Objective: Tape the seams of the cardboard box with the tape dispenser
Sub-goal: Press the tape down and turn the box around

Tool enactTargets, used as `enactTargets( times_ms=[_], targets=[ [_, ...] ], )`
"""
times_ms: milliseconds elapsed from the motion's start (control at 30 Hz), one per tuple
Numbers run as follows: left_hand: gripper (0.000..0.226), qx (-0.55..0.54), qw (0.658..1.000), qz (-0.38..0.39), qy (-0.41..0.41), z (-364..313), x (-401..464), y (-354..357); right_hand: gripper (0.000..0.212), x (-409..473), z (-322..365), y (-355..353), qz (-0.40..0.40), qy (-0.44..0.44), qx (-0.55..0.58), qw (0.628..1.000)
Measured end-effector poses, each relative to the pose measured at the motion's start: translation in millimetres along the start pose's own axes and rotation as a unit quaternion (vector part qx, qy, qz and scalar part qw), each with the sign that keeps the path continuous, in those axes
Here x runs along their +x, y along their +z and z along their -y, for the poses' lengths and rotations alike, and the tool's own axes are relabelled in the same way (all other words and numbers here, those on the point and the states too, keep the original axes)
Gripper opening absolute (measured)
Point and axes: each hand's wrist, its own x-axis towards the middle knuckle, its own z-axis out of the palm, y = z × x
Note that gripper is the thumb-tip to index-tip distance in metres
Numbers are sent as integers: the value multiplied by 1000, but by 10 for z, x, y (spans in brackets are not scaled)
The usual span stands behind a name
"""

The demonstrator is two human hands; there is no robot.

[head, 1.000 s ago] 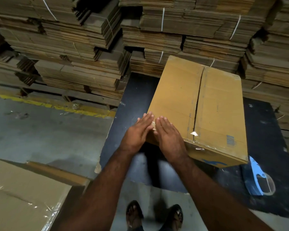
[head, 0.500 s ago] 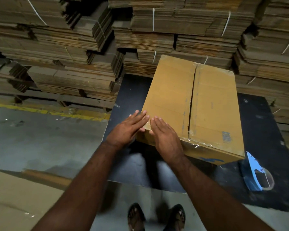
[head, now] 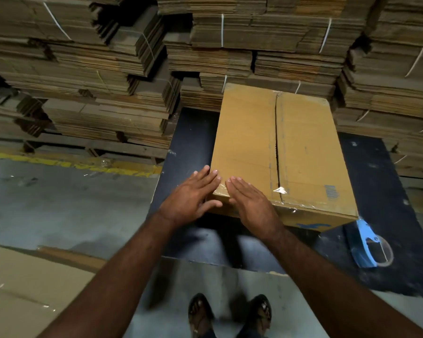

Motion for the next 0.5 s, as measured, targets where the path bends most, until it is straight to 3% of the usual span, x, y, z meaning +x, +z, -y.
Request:
enactTargets(
  times_ms=[167, 333, 500],
  targets=[
    [53, 20, 998, -61, -6, -261, 10, 200, 54, -72, -55, -179, -23, 43, 1, 999],
    [51, 54, 995, -65, 49, -49, 28, 330, 51, -148, -133, 14, -21, 48, -103, 993],
    [51, 83, 992, -54, 82, -101, -2, 285, 53, -229, -136, -48, 14, 18, -107, 994]
  ],
)
